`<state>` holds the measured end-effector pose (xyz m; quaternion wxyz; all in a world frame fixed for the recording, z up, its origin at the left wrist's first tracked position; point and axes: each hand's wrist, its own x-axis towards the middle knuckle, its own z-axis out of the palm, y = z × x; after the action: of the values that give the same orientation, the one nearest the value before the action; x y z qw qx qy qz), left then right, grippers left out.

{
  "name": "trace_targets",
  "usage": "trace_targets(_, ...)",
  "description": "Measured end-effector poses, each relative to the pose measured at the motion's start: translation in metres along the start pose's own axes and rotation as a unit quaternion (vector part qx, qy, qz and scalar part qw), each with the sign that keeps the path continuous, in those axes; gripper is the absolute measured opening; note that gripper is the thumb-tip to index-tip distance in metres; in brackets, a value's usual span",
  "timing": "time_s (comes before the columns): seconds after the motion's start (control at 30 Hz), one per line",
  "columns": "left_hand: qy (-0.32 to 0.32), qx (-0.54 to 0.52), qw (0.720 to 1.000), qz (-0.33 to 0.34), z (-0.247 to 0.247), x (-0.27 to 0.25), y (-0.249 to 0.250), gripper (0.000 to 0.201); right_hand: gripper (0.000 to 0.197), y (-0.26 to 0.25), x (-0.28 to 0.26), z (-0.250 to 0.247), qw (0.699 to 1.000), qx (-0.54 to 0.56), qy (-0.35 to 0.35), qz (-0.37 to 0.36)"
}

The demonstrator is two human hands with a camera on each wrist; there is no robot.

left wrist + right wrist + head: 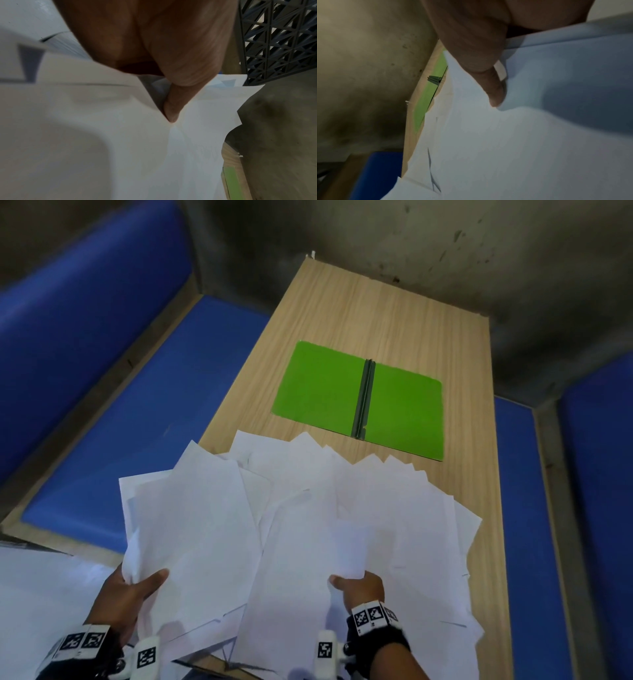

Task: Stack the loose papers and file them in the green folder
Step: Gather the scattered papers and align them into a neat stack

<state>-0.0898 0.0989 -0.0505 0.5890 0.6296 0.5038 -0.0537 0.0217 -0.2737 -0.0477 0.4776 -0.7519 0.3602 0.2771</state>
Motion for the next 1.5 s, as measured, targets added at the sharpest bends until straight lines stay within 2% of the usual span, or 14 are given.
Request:
trace_targets(0.13, 0.001, 0.004, 1.000, -0.001, -0.001, 0.003, 0.002, 0.050, 0.021, -0.005, -0.003, -0.015, 0.997, 0.031, 0.025, -0.062)
trace_targets(0.27, 0.003, 0.003, 1.000, 0.004, -0.007, 0.009, 0.002, 0.049, 0.034, -0.024, -0.004, -0.039, 0.990, 0.038, 0.009, -0.134)
trace_targets(0.47, 0.009, 0.005, 1.000, 0.002, -0.014, 0.011, 0.004, 0.051, 0.042, -0.081, 0.018, -0.036, 0.986, -0.016, -0.017, -0.166)
trace_targets(0.57, 0.010, 0.023, 1.000, 0.007, -0.015, 0.010, 0.004, 0.046, 0.046, -0.103, 0.031, -0.017, 0.985, -0.048, -0.030, -0.162)
trace_targets(0.7, 0.008, 0.030, 0.999, 0.010, -0.015, 0.010, 0.000, 0.049, 0.050, -0.118, 0.043, 0.009, 0.977, -0.182, -0.017, -0.114)
trace_targets(0.8, 0.003, 0.023, 1.000, 0.001, -0.014, 0.012, -0.006, 0.060, 0.065, -0.126, 0.039, 0.024, 0.983, -0.170, 0.014, -0.065)
trace_targets(0.87, -0.003, 0.025, 1.000, -0.005, -0.013, 0.014, -0.010, 0.064, 0.077, -0.130, 0.036, 0.030, 0.983, -0.178, 0.008, -0.054)
trace_targets(1.0, 0.001, 0.037, 0.999, 0.003, -0.011, 0.013, -0.010, 0.048, 0.043, -0.129, 0.034, 0.029, 0.981, -0.188, -0.009, -0.050)
trace_targets(1.07, 0.001, 0.037, 0.999, 0.006, -0.011, 0.013, -0.009, 0.043, 0.024, -0.124, 0.036, 0.022, 0.982, -0.170, -0.011, -0.079)
trace_targets(1.1, 0.001, 0.035, 0.999, 0.005, -0.012, 0.016, -0.010, 0.044, 0.021, -0.122, 0.037, 0.017, 0.981, -0.163, -0.011, -0.102)
trace_targets(1.13, 0.002, 0.035, 0.999, 0.004, -0.013, 0.018, -0.009, 0.046, 0.021, -0.119, 0.037, 0.010, 0.978, -0.162, -0.006, -0.129)
trace_targets(1.27, -0.014, 0.032, 0.999, 0.008, -0.021, 0.021, -0.006, 0.046, 0.048, -0.106, 0.035, -0.035, 0.949, -0.241, 0.001, -0.202)
trace_targets(1.4, -0.023, 0.020, 0.999, 0.026, -0.025, 0.022, -0.002, 0.045, 0.062, -0.074, 0.036, -0.071, 0.922, -0.343, -0.020, -0.176)
trace_targets(1.5, -0.026, -0.004, 0.999, 0.028, -0.019, 0.019, 0.003, 0.046, 0.070, -0.046, 0.036, -0.075, 0.920, -0.369, -0.025, -0.129)
